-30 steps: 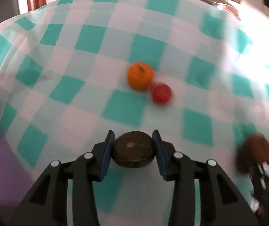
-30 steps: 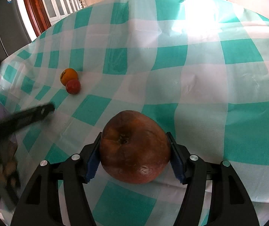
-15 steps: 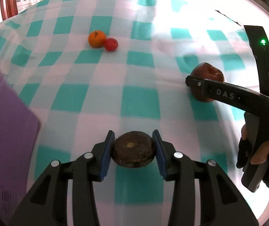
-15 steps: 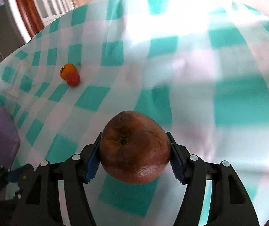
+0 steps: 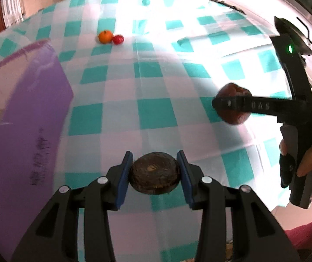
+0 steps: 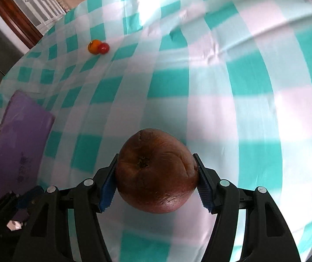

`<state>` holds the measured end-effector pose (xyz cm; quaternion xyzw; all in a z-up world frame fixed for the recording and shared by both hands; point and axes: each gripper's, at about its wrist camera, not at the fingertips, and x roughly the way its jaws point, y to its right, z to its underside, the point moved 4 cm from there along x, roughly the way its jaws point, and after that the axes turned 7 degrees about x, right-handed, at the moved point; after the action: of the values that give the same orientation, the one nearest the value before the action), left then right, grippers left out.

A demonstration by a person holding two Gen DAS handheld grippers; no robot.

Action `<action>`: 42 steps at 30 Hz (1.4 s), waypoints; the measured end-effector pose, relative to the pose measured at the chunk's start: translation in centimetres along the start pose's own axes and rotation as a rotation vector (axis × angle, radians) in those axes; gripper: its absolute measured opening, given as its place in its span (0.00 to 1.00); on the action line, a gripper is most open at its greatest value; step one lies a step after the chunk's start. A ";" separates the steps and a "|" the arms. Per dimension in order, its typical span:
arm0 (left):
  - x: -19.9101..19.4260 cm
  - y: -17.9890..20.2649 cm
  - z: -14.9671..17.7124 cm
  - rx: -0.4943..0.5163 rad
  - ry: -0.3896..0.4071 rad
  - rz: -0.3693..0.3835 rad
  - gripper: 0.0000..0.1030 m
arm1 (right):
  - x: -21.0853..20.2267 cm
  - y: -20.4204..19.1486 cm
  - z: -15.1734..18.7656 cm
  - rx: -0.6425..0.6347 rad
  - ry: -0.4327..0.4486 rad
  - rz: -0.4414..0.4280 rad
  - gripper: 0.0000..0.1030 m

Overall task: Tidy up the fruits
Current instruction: 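Carry both fruits into the box and open both grippers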

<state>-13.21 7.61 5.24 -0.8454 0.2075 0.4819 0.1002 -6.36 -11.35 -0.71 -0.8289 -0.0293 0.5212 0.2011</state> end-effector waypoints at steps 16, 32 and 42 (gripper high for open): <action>-11.1 -2.3 -0.3 0.112 0.225 -0.038 0.41 | -7.5 -8.2 2.9 -0.023 0.106 -0.085 0.60; -19.9 -15.0 4.7 -0.182 0.319 -0.257 0.41 | -10.1 -23.0 4.7 -0.311 0.131 -0.244 0.60; -18.4 -19.6 7.5 -0.327 0.217 -0.279 0.41 | -8.0 -31.4 3.4 -0.467 0.063 -0.295 0.60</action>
<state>-18.52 32.56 16.60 -0.9176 0.0173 0.3971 0.0048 -7.91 16.45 16.24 -0.8554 -0.2629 0.4392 0.0790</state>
